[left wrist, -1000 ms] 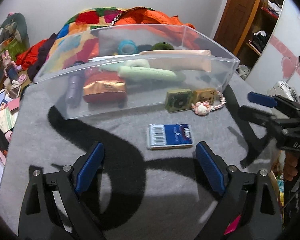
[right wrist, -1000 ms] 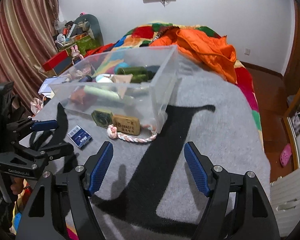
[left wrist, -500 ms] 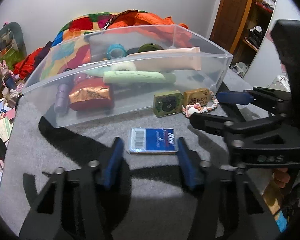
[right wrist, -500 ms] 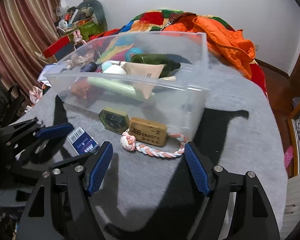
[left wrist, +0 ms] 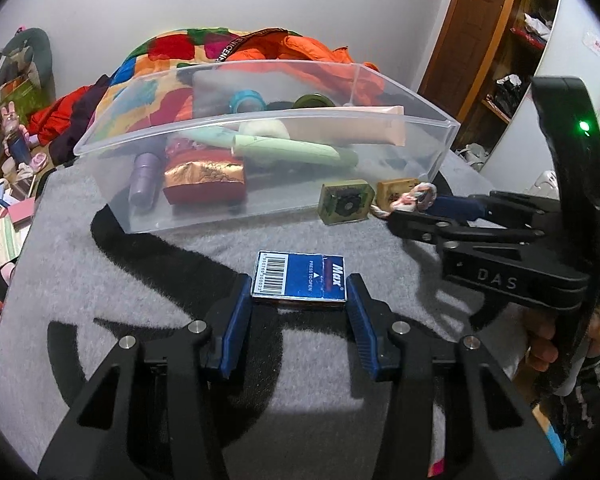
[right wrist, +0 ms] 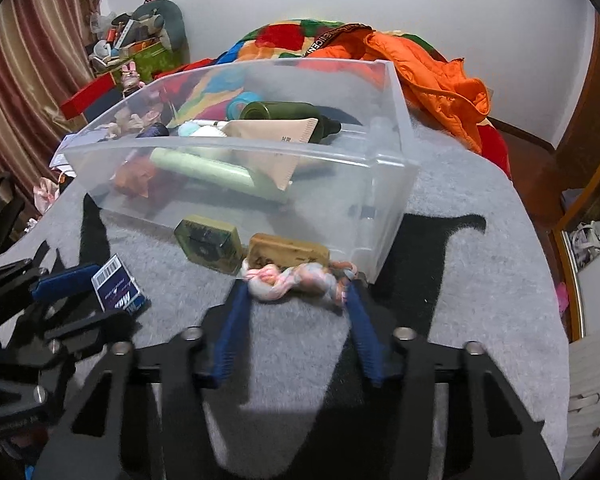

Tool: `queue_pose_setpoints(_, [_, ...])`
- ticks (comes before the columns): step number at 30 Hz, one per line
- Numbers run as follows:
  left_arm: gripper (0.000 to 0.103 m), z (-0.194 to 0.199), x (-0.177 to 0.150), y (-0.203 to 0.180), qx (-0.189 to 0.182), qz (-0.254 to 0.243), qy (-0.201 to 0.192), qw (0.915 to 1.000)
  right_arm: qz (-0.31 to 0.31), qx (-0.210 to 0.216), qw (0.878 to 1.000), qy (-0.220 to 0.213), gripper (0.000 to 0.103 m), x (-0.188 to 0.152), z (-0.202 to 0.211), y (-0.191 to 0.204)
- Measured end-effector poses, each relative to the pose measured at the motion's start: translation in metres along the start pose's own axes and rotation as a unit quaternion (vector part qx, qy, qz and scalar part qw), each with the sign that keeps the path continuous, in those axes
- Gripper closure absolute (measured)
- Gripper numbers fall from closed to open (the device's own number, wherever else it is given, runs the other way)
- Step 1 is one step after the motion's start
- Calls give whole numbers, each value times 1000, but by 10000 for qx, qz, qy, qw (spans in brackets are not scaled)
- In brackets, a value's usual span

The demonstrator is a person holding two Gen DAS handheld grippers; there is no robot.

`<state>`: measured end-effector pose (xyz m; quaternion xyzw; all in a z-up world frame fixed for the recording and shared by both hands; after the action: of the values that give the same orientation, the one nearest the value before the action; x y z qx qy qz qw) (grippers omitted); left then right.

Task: Organize objects

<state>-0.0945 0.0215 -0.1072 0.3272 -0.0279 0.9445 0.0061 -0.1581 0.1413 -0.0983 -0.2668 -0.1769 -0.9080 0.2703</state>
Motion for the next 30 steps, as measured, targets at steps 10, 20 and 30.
queue_pose_setpoints(10, [56,8,4,2,35,75,-51,10000,-171,370,9988,-273,95,-11,25,-6])
queue_pose_setpoints(20, [56,18,9,-1,49,5,-169,9998,189,187,9981,-549,94,-10,54,1])
queue_pose_setpoints(30, [56,20,3,5,44,37,-114,9999,924,-184,9952,-259,51,-5,24,11])
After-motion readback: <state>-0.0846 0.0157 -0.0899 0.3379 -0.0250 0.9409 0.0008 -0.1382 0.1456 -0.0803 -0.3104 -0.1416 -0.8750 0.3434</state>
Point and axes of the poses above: each gripper's, at about its wrist camera, not at the fingertips, and z roughly against the way its jaws point, y to its left, x to its top, the point moved 6 cm from there along -z, roughly the way its jaws point, and after that the axes turned 8 degrees about x, right-handed, at the moved point
